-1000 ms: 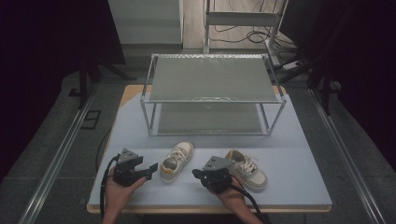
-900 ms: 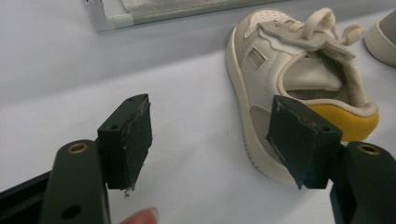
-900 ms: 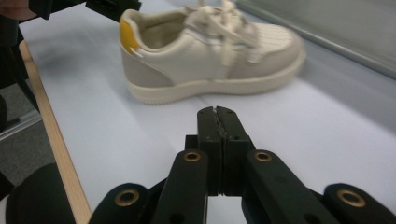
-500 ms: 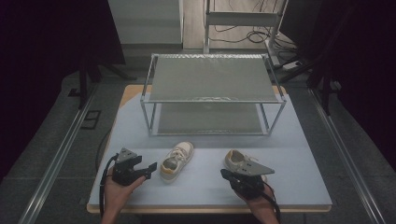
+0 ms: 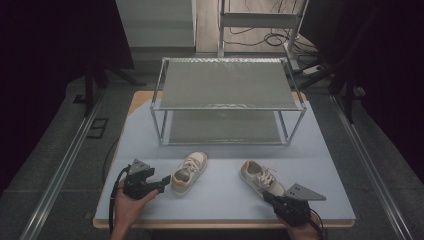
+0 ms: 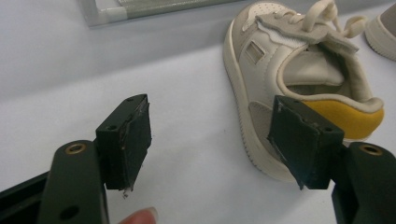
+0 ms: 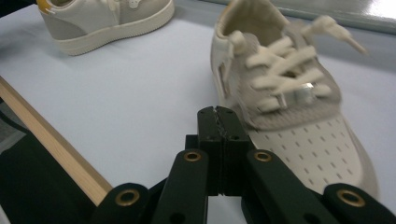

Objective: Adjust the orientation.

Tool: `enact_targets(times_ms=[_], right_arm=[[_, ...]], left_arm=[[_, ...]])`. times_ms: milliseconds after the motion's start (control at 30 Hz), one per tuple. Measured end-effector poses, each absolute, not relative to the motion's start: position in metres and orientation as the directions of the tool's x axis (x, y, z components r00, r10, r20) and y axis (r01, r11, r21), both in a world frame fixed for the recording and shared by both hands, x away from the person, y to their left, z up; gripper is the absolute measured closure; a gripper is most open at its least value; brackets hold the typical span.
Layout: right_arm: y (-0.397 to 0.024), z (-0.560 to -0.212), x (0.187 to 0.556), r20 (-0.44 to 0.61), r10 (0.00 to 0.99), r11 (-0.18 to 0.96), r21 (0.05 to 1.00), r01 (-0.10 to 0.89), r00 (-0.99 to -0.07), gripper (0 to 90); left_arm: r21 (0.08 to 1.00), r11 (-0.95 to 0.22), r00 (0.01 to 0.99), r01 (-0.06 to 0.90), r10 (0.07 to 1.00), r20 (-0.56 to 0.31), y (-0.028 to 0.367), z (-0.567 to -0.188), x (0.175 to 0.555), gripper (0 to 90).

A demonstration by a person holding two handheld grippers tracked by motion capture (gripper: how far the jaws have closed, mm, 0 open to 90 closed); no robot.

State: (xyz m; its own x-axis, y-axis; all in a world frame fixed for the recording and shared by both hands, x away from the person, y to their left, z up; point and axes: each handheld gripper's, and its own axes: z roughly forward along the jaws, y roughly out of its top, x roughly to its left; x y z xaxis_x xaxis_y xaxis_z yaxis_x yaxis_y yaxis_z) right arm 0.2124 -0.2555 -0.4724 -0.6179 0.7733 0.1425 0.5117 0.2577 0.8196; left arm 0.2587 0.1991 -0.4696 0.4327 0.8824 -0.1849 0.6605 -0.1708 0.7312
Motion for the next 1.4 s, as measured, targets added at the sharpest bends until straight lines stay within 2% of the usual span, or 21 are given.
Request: enact_targets(times_ms=[233,433,733,1400], right_arm=[[-0.262,-0.478,0.212,0.160,0.780,0.249,0.807,0.535,-0.605,89.5],[-0.256,-0.488,0.214,0.138,0.783,0.292,0.779,0.554,-0.607,89.7],[-0.262,-0.489,0.217,0.172,0.774,0.277,0.773,0.570,-0.609,89.8],[-0.302,-0.487,0.234,0.182,0.847,0.184,0.781,0.597,-0.499,89.8]], left_arm=[[0.732,-0.162,0.422,0.662,0.887,-0.185,0.202,-0.469,0.259,29.4],[0.730,-0.168,0.426,0.663,0.886,-0.184,0.201,-0.471,0.259,29.2],[0.725,-0.174,0.428,0.667,0.885,-0.181,0.201,-0.472,0.260,29.1],[0.712,-0.187,0.430,0.677,0.886,-0.176,0.198,-0.477,0.262,28.8]])
